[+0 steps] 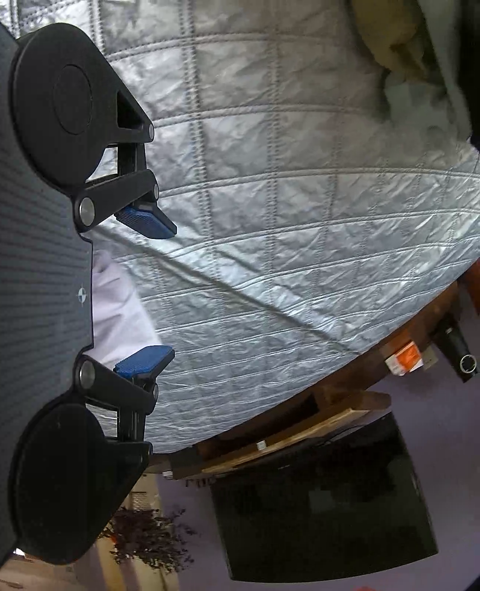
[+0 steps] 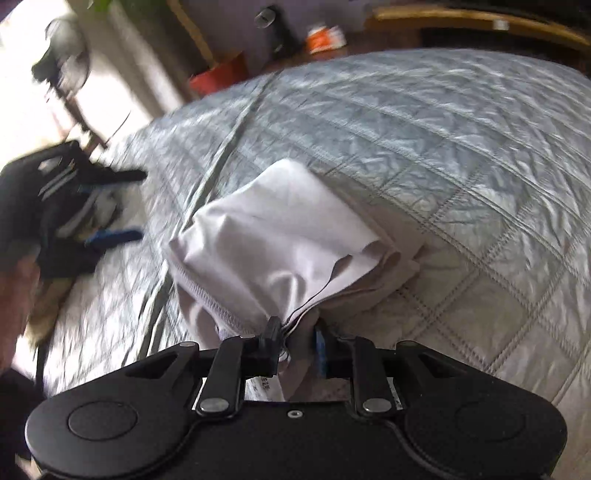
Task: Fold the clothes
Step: 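Grasp the folded lavender bundle with the right tool and lift it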
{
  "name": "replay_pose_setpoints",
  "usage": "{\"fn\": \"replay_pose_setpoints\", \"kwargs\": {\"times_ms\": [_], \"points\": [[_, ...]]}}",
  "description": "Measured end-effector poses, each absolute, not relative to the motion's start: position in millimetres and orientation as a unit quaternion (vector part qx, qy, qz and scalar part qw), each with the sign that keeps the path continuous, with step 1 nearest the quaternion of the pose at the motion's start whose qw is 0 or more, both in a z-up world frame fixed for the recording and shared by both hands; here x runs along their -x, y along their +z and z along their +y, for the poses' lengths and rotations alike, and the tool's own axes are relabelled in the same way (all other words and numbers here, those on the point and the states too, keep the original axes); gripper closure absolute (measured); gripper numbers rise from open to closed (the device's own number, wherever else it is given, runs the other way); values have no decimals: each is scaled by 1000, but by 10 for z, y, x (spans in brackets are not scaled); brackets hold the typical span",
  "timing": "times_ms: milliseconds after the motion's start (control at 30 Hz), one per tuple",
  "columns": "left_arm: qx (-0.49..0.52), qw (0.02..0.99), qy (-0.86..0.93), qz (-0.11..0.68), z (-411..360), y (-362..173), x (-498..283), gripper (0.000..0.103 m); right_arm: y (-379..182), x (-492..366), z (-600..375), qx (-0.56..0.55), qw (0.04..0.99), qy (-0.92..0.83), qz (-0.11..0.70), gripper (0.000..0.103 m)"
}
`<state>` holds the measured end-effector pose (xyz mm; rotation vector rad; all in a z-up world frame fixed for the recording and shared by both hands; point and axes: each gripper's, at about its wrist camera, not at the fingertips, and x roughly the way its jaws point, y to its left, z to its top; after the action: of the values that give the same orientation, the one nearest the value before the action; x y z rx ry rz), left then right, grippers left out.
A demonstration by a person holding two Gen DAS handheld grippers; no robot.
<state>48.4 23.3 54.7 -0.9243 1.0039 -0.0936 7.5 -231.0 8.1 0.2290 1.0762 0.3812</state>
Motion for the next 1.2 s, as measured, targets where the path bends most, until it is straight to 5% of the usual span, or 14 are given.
{"fn": "replay_pose_setpoints", "kwargs": {"times_ms": [167, 267, 467, 633, 733, 933, 1000, 1133, 1200], "points": [[417, 777, -48, 470, 226, 560, -534, 33, 199, -198, -2399, 3, 799, 242, 550, 87], [410, 776, -48, 478, 198, 533, -543, 33, 318, -337, -2514, 95, 815, 174, 544, 62], [387, 773, -68, 498, 111, 498, -598, 33, 711, 24, -2480, 97, 891, 123, 427, 64], [347, 794, -64, 495, 70, 538, -619, 33, 460, 628, -1570, 200, 875, 196, 395, 65], [343, 800, -62, 489, 98, 577, -623, 32, 250, 781, -1148, 294, 861, 206, 359, 40], [318, 804, -79, 497, 52, 583, -668, 32, 21, 696, -983, 387, 835, 200, 336, 31], [309, 805, -85, 500, 36, 585, -683, 32, 23, 599, -1076, 370, 840, 187, 351, 36], [292, 806, -96, 505, 3, 588, -712, 31, 31, 540, -1214, 340, 845, 194, 363, 71], [284, 807, -102, 508, -13, 589, -727, 29, 36, 569, -1222, 329, 849, 203, 359, 75]]}}
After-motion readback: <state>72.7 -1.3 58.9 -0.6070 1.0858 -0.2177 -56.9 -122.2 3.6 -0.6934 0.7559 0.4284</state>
